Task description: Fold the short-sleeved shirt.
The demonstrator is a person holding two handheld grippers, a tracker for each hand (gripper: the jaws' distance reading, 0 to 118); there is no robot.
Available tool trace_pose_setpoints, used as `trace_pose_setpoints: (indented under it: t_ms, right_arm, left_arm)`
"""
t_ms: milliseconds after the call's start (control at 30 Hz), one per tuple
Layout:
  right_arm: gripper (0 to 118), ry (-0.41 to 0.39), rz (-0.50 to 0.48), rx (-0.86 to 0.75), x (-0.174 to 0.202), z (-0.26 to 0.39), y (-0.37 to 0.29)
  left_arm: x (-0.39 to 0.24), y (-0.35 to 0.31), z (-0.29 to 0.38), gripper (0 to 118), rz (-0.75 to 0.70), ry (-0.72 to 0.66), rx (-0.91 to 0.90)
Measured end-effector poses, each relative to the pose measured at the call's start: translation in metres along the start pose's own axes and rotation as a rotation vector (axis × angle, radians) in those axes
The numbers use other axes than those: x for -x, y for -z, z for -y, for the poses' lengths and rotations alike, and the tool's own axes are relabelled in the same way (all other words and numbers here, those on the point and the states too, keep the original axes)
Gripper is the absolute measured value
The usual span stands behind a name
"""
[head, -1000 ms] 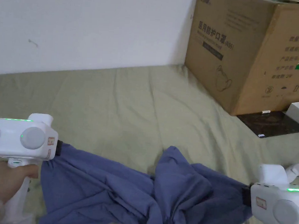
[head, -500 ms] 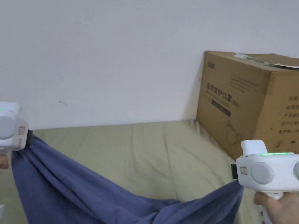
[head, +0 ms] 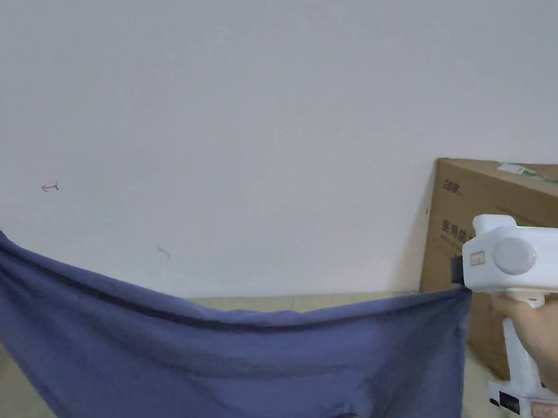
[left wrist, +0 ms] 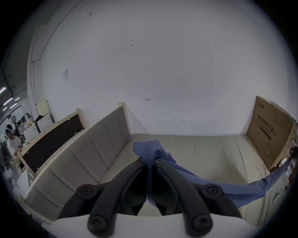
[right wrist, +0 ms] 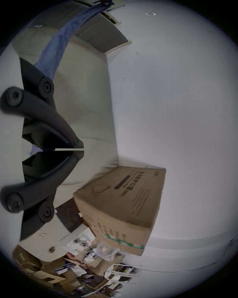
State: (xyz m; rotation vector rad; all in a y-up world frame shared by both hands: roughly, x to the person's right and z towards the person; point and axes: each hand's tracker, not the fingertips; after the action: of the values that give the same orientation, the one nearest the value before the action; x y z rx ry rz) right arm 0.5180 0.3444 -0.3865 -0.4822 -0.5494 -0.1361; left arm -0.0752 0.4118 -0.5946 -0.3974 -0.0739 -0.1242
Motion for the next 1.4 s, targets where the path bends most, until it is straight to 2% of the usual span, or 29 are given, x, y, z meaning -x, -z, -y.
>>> trace_pose_setpoints:
  t_ms: [233,333,400,500,600,700,833,1033,1233,1333,1400]
  right_arm:
    - [1,-0.004,0.008,-0.106,0.019,-0.078,-0.009]
    - [1,-0.005,0.019,-0.114,0.018,-0.08,-0.008]
    - [1,0.029,-0.001,-0.092,0.012,-0.063,-0.004]
    - [1,0.065,-0.03,-0.013,0.003,-0.019,0.007]
    - [1,0.041,-0.022,0.095,-0.002,0.038,0.019]
    - [1,0.004,-0.025,0.201,-0.008,0.109,0.023]
    - [1,0.039,-0.028,0.38,-0.029,0.211,0.019]
    - [1,0.086,-0.004,0.561,-0.059,0.336,-0.011]
    - [1,0.05,0.027,0.621,-0.075,0.393,-0.025]
    - [1,0.009,0.079,0.625,-0.079,0.403,-0.03]
    - [1,0.043,0.07,0.608,-0.082,0.404,-0.039]
  left_arm:
    - [0.007,0.013,-0.045,4,-0.031,-0.038,-0.093]
    - [0.005,0.013,-0.035,4,-0.019,-0.049,-0.108]
    - [0.009,0.029,-0.018,4,-0.007,-0.043,-0.078]
    - [0.007,0.047,0.026,4,0.006,0.014,0.03]
    - [0.009,0.054,0.085,4,0.03,-0.016,0.119]
    - [0.007,0.039,0.155,4,0.037,0.0,0.207]
    - [0.012,0.01,0.258,4,0.083,0.095,0.336]
    - [0.043,-0.03,0.385,4,0.084,-0.03,0.538]
    - [0.058,-0.067,0.45,4,0.105,-0.033,0.584]
    - [0.064,-0.075,0.463,4,0.112,-0.068,0.581]
    - [0.065,-0.075,0.466,8,0.117,-0.094,0.577]
